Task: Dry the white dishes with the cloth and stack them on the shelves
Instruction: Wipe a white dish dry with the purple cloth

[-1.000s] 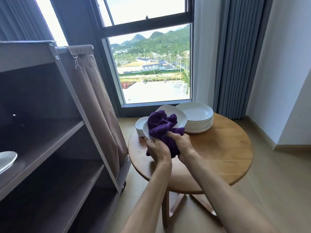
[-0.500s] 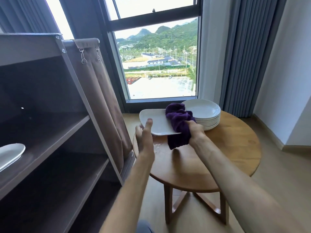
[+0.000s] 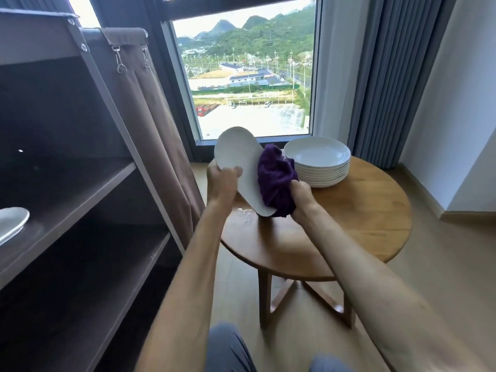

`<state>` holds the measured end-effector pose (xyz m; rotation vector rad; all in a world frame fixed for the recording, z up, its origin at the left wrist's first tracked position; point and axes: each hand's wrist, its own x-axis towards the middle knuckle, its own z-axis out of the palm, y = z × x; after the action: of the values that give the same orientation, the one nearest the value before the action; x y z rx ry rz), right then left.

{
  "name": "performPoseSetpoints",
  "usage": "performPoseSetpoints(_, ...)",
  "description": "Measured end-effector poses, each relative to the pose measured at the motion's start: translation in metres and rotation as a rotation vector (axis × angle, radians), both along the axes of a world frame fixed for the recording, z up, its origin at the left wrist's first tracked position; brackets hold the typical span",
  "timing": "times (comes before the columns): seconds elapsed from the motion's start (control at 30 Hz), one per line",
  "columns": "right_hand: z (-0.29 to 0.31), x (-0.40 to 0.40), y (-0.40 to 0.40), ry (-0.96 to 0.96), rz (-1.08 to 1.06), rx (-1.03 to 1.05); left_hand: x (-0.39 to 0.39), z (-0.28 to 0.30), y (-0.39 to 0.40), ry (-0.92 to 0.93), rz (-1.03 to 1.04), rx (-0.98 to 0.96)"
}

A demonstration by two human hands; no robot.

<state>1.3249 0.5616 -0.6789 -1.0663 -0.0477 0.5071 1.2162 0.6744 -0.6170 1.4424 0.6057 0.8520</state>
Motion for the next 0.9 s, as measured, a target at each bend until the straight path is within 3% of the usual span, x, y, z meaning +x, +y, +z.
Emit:
performPoseSetpoints(0.07,0.004,-0.007,-0.001,-0.031,0.041,0.024,-0.001,0.013,0.01,-0.005,-0.079,-0.04)
performPoseSetpoints(0.17,0.014,-0.018,0.011,0.044,-0.099,0.07,0.006,-0.001,-0.008,-0.067,-0.047,-0.17)
performPoseSetpoints(0.27,0.017,-0.028,0.024,0.121,-0.191,0.111,0.017,-0.033,-0.046,-0.026,0.141,-0.022)
performPoseSetpoints(0.37,0.007,-0.026,0.019,0.081,-0.125,0.081,0.012,-0.04,-0.055,-0.009,0.257,0.124)
performPoseSetpoints(0.5,0.002,-0.006,-0.006,0.1,-0.056,0.077,-0.014,-0.025,-0.028,0.223,-0.085,0.373)
performPoseSetpoints(0.63,-0.008,0.01,-0.02,0.143,-0.115,0.045,-0.031,0.004,-0.006,0.497,-0.397,0.357)
performPoseSetpoints(0.7,-0.007,0.008,-0.018,0.184,-0.17,0.02,-0.027,0.006,-0.01,0.399,-0.354,0.174)
performPoseSetpoints(0.83,0.003,0.0,-0.002,0.269,-0.232,0.031,-0.021,-0.023,-0.052,-0.132,-0.218,-0.337)
performPoseSetpoints(0.9,0.004,-0.003,0.004,0.213,-0.262,-0.022,-0.02,-0.036,-0.063,-0.278,-0.177,-0.45)
